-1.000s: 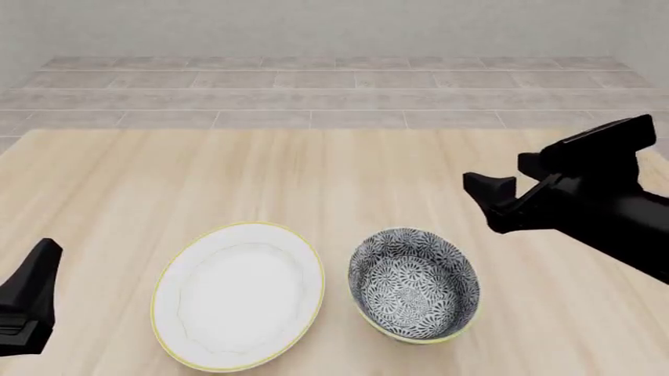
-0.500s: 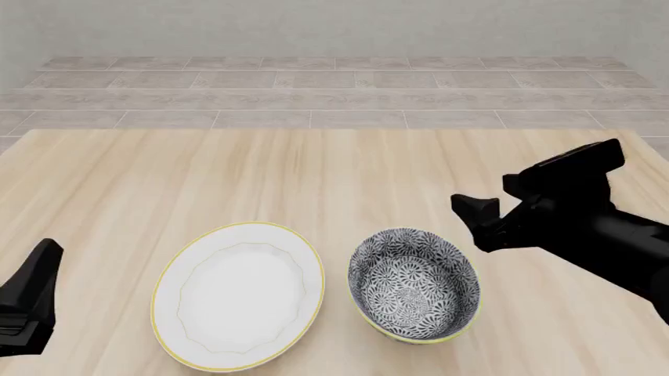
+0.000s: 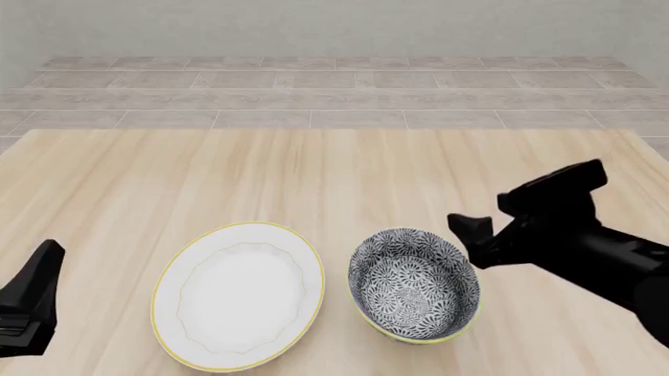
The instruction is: Put the bowl on the plate.
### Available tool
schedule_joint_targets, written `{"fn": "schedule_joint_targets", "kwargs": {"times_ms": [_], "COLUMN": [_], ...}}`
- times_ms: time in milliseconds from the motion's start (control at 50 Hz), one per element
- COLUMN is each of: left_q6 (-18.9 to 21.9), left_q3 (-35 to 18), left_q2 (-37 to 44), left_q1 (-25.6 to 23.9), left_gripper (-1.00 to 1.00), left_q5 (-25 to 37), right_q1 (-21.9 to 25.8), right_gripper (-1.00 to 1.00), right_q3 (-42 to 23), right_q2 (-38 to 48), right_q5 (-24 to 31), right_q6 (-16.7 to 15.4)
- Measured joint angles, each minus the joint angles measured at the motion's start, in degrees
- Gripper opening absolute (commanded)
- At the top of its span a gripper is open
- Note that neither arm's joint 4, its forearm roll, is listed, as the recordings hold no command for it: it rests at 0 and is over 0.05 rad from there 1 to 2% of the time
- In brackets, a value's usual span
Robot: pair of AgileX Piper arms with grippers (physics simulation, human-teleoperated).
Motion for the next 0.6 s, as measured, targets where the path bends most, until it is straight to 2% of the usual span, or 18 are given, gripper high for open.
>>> {"fn": "schedule_joint_targets", "kwargs": {"times_ms": [600], "left_q6": [0.1], "left_q3": [0.0], "left_q2": [0.0], "left_q1": [0.0], "left_gripper": [1.00], "left_q5": [-0.1], "right_q1": [-0.3], "right_gripper": [1.00], "right_q3": [2.3], "right_q2": [3.3], "right_q5": [-3.3], "right_q6": [0.3]}}
